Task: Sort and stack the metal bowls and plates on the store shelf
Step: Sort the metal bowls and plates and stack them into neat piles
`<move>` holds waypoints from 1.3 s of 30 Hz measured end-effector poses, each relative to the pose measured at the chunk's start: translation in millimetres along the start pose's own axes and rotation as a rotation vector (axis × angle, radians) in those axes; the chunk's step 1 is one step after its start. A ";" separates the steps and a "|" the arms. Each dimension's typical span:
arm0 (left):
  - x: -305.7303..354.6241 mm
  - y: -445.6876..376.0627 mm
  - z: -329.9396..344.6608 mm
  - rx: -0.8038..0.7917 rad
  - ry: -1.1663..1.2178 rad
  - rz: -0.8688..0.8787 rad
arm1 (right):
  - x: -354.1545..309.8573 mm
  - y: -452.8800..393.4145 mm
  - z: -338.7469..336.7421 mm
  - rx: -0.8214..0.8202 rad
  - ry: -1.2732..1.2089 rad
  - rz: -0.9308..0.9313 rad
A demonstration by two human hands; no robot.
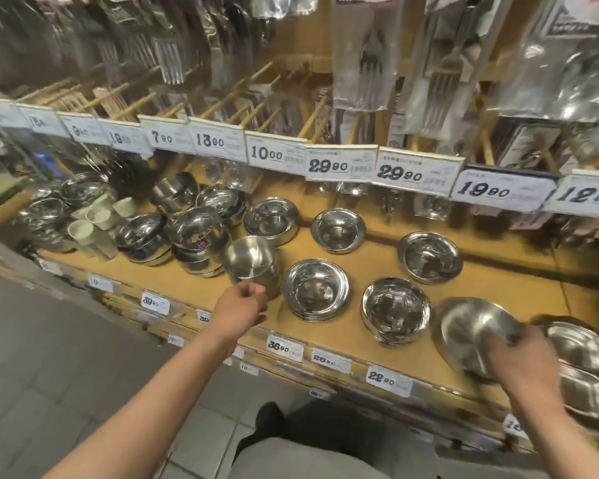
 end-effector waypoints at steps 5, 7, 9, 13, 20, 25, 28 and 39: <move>-11.1 7.8 -65.2 0.106 0.034 -0.040 | -73.6 42.1 41.1 -0.168 -0.112 -0.144; -14.4 7.7 -88.6 0.127 0.053 -0.046 | -90.4 62.3 62.2 -0.250 -0.164 -0.156; -16.0 4.6 -109.7 0.135 0.065 -0.048 | -103.5 80.1 84.2 -0.312 -0.168 -0.179; -24.3 -10.4 -144.0 0.116 0.085 -0.050 | -110.3 106.6 120.7 -0.307 -0.065 -0.188; -32.7 -47.8 -167.0 -0.024 0.156 -0.069 | -111.4 125.3 155.7 -0.294 -0.078 -0.066; 11.9 -86.2 -139.7 -0.171 0.167 -0.011 | -130.1 104.9 130.6 -0.208 -0.219 -0.039; 45.9 -104.1 -100.4 -0.250 0.128 0.043 | -124.4 79.1 105.1 -0.177 -0.229 0.008; 83.5 -170.0 -15.5 -0.221 -0.120 0.045 | -109.7 -69.4 54.6 -0.084 0.042 -0.049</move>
Point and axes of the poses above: each hand's wrist, its own y-axis away from the middle knuckle, its own z-axis out of the palm, x = y × z, the point moved 8 cm from there along -y, towards the middle knuckle, and after that the axes turned 13 degrees about z, right-handed, at the moved point
